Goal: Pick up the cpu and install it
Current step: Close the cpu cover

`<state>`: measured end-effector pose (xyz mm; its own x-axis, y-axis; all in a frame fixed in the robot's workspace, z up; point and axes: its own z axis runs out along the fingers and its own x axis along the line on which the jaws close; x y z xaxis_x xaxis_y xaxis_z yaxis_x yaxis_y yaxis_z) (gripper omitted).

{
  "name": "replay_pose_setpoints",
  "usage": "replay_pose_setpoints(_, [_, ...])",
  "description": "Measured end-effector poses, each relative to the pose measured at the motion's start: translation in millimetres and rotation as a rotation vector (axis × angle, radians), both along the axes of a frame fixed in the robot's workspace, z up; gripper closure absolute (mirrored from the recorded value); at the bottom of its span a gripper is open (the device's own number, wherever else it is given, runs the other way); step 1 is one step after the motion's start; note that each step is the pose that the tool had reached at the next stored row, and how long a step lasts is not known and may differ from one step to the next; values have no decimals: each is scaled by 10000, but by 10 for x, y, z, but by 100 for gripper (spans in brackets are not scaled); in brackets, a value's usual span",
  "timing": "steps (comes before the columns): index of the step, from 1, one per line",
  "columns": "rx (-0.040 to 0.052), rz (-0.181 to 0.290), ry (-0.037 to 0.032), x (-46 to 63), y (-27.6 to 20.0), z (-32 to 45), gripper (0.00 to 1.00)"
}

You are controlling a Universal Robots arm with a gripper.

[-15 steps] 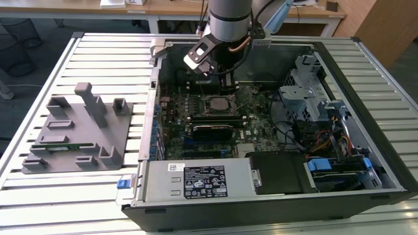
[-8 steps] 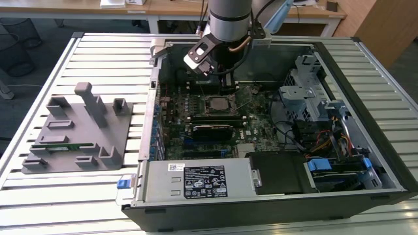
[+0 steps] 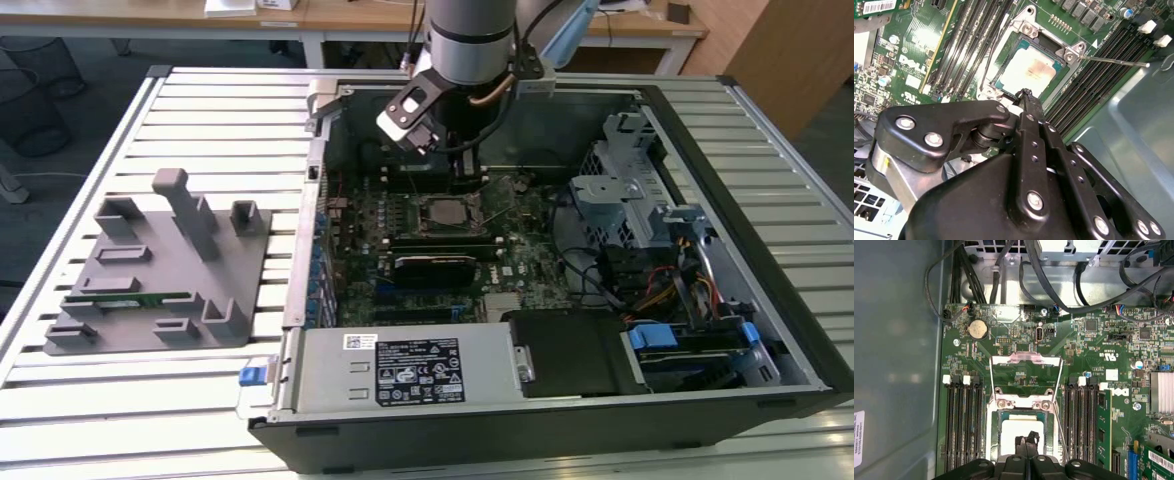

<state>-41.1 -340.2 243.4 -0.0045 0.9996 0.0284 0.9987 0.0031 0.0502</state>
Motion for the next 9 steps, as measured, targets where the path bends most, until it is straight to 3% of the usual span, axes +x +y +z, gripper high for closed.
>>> replay_pose_setpoints(6, [0,0,35,63,0,13,89])
replay_pose_setpoints(9, [2,-1,35,63,0,93,89])
